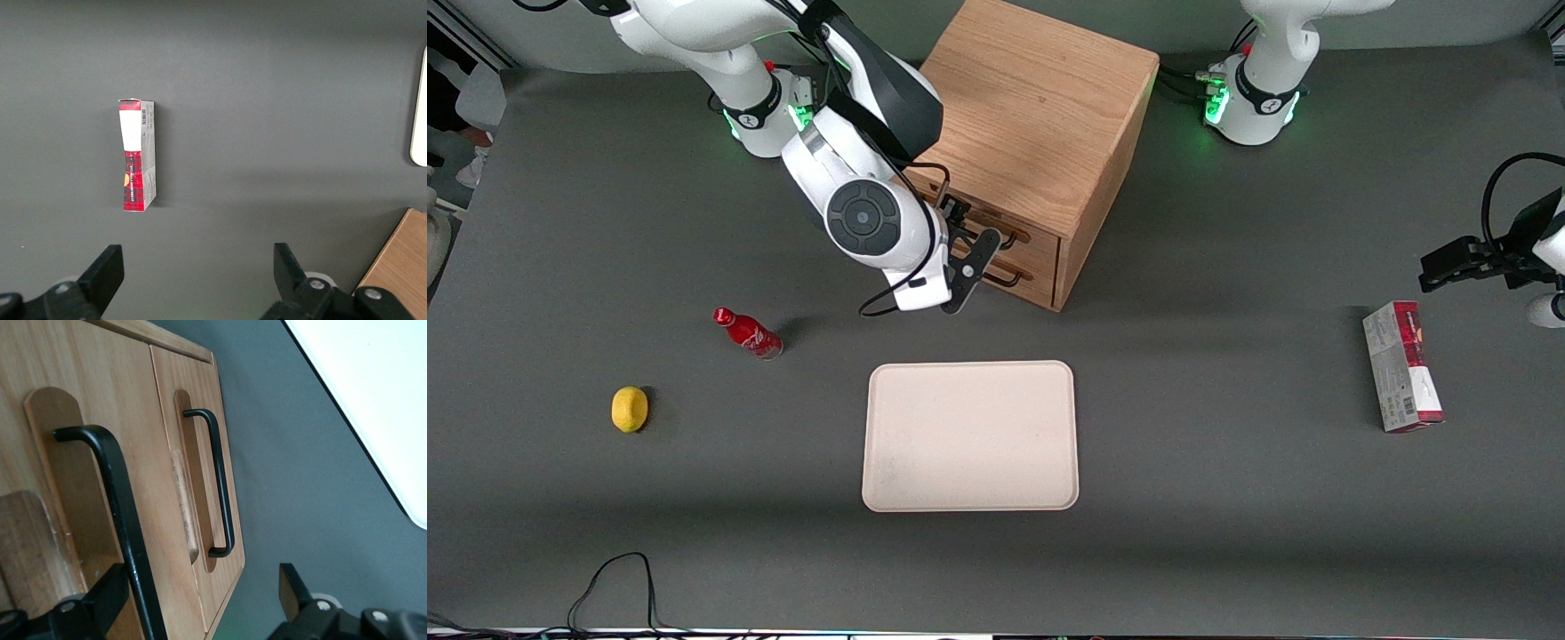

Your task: Open upper drawer

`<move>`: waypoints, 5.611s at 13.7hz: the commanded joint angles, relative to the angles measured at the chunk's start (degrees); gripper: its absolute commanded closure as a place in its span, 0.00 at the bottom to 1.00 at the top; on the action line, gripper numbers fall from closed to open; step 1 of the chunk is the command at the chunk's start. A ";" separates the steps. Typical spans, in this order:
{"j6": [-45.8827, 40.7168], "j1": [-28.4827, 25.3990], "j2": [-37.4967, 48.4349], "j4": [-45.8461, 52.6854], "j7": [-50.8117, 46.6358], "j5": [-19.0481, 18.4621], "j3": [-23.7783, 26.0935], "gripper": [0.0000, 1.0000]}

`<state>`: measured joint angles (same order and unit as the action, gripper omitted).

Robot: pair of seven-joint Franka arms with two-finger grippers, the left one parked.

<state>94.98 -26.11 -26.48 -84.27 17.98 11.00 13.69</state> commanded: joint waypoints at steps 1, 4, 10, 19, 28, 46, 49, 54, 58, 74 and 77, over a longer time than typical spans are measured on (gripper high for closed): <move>2.13 -0.35 0.46 -1.77 1.61 0.60 -0.51 0.00; 3.45 -0.35 0.37 -2.39 2.32 0.16 -0.60 0.00; 5.39 -0.26 0.20 -3.35 3.64 -0.54 -1.12 0.00; 8.20 -0.17 0.37 -5.11 3.72 -1.60 -1.21 0.00; 7.58 1.41 0.81 -3.97 4.43 -1.60 -1.30 0.00; 8.37 4.40 0.11 -1.16 6.10 -3.00 -1.39 0.00; 8.99 5.37 -0.50 -0.28 6.10 -3.09 -1.39 0.00; 9.08 6.77 -2.52 2.18 6.10 -3.00 -1.39 0.00; 9.08 6.86 -4.19 4.46 6.01 -2.92 -1.39 0.00; 9.17 10.73 -9.73 12.38 5.92 -3.09 -1.39 0.00; 9.17 11.26 -10.44 13.34 5.92 -3.27 -1.39 0.00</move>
<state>104.49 -15.39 -35.09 -73.82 23.05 8.64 11.93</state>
